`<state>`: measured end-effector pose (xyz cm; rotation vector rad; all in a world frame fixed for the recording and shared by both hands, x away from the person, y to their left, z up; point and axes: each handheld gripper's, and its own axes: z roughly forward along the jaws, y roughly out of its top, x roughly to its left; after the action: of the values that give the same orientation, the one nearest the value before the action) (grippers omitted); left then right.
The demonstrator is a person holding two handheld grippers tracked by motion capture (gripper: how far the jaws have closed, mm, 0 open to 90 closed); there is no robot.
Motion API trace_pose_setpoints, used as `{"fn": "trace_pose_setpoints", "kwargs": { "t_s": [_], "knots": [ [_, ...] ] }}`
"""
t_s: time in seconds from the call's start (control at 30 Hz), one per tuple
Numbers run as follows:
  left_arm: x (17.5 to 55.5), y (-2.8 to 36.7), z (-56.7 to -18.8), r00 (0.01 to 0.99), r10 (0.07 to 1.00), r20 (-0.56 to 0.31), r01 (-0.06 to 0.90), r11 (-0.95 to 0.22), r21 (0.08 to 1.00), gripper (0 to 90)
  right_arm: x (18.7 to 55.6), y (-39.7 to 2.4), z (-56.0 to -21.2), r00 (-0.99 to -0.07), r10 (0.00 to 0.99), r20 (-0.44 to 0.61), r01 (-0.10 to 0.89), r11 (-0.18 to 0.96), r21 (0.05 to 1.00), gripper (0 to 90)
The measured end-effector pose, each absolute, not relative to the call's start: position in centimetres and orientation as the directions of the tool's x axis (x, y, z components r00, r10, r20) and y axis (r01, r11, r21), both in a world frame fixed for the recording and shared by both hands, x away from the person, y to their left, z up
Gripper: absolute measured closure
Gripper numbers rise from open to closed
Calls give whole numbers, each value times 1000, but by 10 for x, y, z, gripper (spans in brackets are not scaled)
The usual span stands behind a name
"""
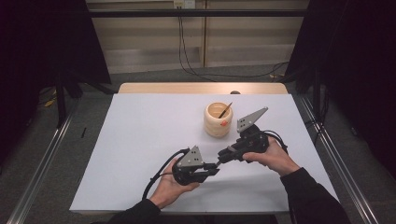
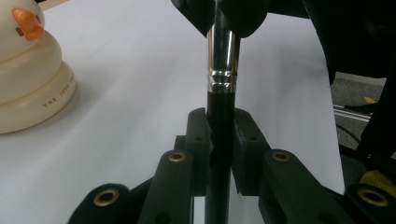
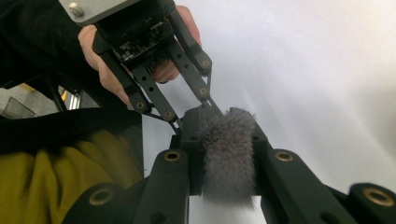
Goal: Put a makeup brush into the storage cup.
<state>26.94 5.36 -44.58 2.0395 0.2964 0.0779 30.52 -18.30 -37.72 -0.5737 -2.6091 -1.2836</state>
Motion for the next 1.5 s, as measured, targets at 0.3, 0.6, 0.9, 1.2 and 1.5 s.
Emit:
{"fn": "trace_pose_setpoints", "kwargs": {
  "t_s": [0.3,0.6,0.9,1.2,1.5],
  "knots": [
    [267,55,-443,971,227,-80,176,-443,879,796,304,-180,-380,-917,241,319,399,533,746,580],
    [269,57,-440,963,245,-115,210,-410,887,796,304,-180,-383,-915,281,291,398,502,768,333],
    [271,60,-437,959,256,-124,219,-386,896,796,298,-179,-382,-911,332,246,385,468,796,135],
    [270,62,-434,956,265,-124,219,-369,903,796,295,-183,-390,-889,400,225,386,387,837,86],
    [271,68,-431,946,295,-132,232,-333,914,796,291,-187,-392,-893,387,228,362,318,876,104]
  ]
}}
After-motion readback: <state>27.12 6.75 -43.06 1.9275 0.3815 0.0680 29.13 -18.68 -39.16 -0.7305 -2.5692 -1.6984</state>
